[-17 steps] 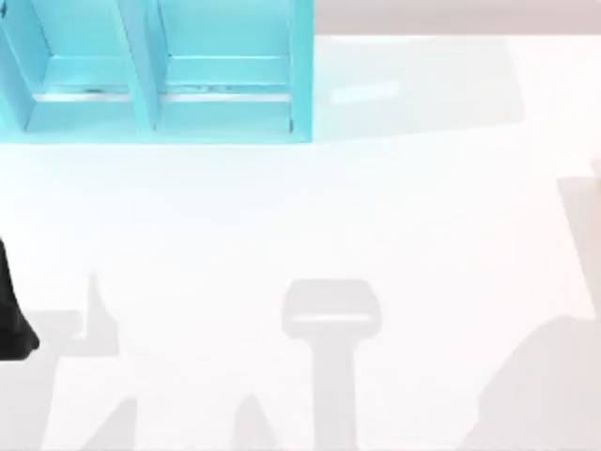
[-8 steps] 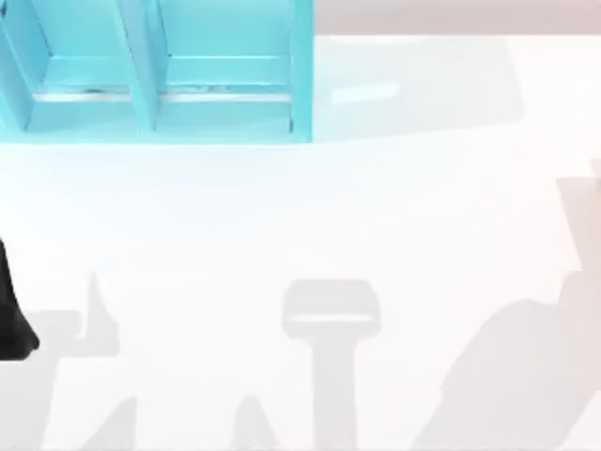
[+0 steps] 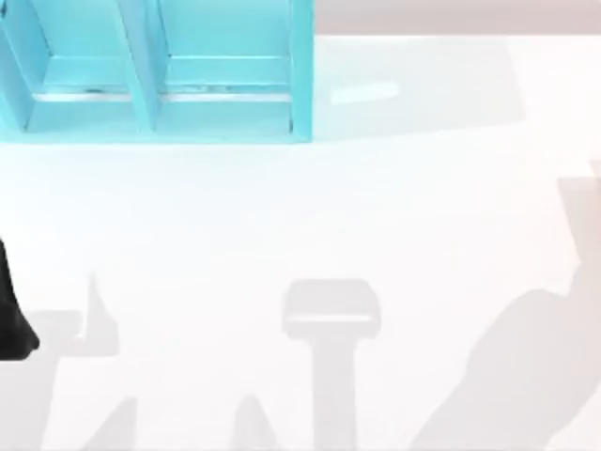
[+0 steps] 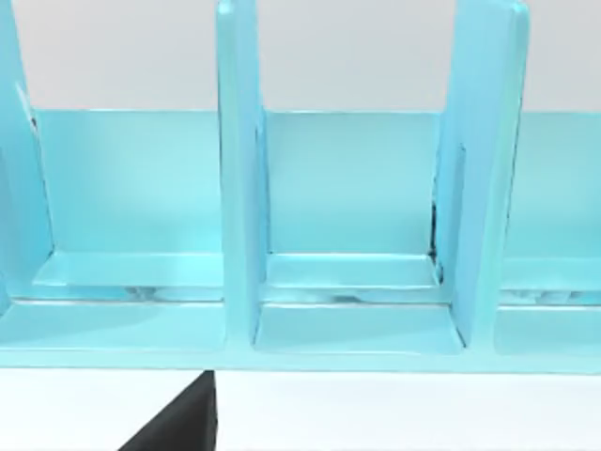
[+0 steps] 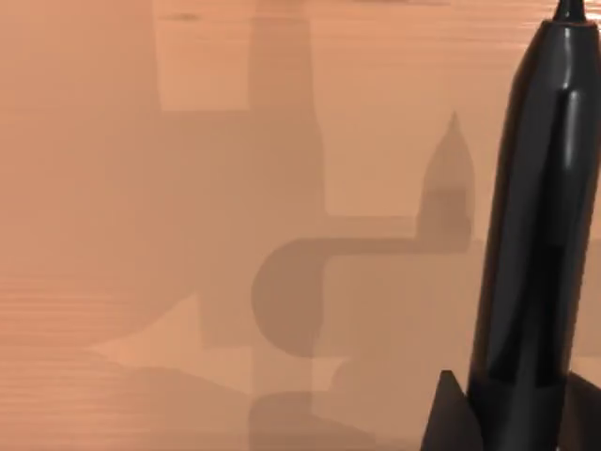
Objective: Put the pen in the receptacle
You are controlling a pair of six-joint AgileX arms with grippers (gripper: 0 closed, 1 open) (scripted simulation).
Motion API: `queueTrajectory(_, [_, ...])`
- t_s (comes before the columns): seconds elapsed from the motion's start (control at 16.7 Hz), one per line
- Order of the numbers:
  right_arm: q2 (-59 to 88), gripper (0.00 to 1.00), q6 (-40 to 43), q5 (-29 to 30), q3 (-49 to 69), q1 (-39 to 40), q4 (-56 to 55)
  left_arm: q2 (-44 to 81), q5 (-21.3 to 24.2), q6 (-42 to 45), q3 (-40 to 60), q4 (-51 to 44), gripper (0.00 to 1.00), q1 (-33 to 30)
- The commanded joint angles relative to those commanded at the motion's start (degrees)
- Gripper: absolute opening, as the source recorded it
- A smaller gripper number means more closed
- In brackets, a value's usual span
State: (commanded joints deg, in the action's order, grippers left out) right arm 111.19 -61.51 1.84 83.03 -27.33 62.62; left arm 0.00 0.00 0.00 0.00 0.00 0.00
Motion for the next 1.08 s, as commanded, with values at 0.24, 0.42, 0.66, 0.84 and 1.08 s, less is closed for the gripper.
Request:
queueTrajectory(0.24, [-1.57,0.00,1.90,-1.62,-1.73,-3.74,-3.01,0.00,0.00,0.00,0.00,0.00,1.00,0.00])
queueTrajectory(0.42, [-1.57,0.00,1.90,-1.62,-1.73,-3.74,-3.01,0.00,0.00,0.00,0.00,0.00,1.00,0.00])
queueTrajectory(0.66, [-1.57,0.30,1.90,-1.62,-1.73,-3.74,-3.01,0.00,0.00,0.00,0.00,0.00,1.00,0.00])
queueTrajectory(0.84, [-1.57,0.53,1.90,-1.62,-1.73,-3.74,-3.01,0.00,0.00,0.00,0.00,0.00,1.00,0.00])
queueTrajectory(1.08, [-1.57,0.83,1.90,-1.62,-1.73,-3.74,-3.01,0.00,0.00,0.00,0.00,0.00,1.00,0.00])
